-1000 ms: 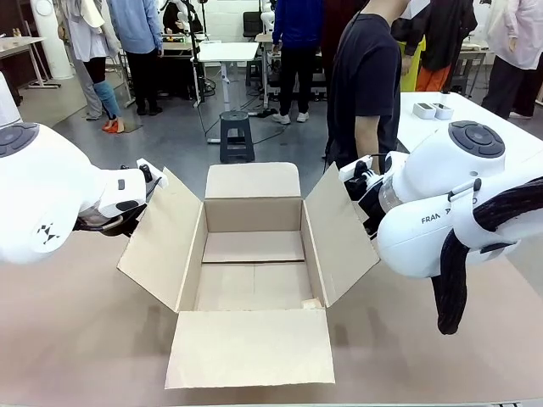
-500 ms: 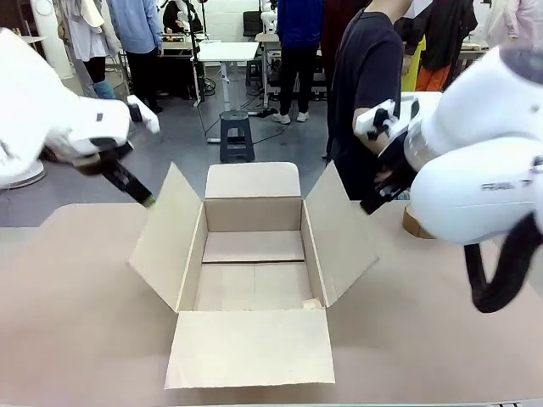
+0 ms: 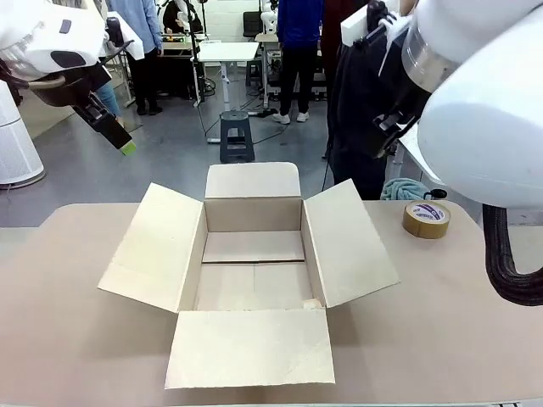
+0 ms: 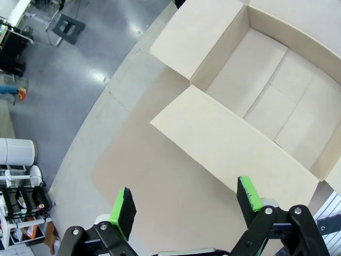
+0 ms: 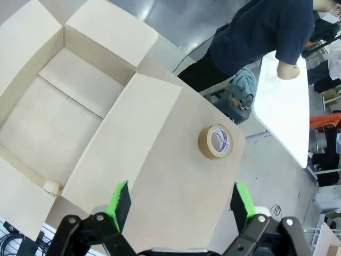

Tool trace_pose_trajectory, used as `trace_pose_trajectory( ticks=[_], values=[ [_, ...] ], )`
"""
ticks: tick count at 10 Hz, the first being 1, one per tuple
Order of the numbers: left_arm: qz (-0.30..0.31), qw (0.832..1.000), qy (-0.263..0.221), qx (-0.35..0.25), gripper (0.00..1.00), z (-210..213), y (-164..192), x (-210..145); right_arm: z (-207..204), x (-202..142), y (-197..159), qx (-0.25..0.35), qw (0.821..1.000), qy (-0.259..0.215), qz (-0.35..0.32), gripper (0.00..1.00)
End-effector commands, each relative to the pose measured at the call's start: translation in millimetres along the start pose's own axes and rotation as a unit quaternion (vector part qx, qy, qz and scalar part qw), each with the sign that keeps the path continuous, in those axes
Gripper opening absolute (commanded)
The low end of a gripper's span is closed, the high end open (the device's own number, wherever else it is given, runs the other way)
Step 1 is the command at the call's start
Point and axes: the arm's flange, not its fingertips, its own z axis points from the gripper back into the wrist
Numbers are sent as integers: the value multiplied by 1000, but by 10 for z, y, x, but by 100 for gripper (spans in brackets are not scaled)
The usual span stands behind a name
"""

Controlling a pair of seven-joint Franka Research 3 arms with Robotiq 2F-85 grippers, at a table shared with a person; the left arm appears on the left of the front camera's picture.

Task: Wrap the clocks to prevent damage.
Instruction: Open the side flaps of the Package Box.

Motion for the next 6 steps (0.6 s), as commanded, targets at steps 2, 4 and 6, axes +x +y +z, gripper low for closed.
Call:
trace_pose_trajectory(
  ticks=[2, 4, 6],
  values=[
    [6, 1000, 8, -6, 100, -139, 38, -51, -255, -95, -65, 19, 1000, 4, 4, 100],
    [6, 1000, 8, -6, 100, -139, 38, -51, -255, -95, -65, 19, 1000, 4, 4, 100],
    [12, 997, -16, -79, 100, -113, 210, -8, -218, -54, -346, 145, 989, -36, -16, 100]
  ],
)
